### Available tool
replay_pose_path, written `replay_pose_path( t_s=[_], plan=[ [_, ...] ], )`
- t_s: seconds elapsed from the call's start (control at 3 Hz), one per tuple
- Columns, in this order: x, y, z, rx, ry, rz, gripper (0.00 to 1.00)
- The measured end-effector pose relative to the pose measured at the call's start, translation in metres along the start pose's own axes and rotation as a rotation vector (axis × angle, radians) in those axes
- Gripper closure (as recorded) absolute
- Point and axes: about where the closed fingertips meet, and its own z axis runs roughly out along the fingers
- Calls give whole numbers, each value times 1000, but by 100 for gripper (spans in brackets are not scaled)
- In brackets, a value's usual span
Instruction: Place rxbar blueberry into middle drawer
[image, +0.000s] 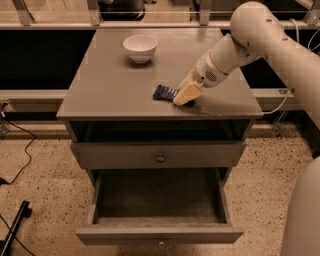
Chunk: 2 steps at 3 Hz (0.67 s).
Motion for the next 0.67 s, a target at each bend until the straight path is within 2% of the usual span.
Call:
replay_pose_path(
  t_s=[0.33,0.67],
  plan=[
    [-1,0,-1,0,0,0,99],
    [-1,0,-2,0,0,0,100]
  ],
)
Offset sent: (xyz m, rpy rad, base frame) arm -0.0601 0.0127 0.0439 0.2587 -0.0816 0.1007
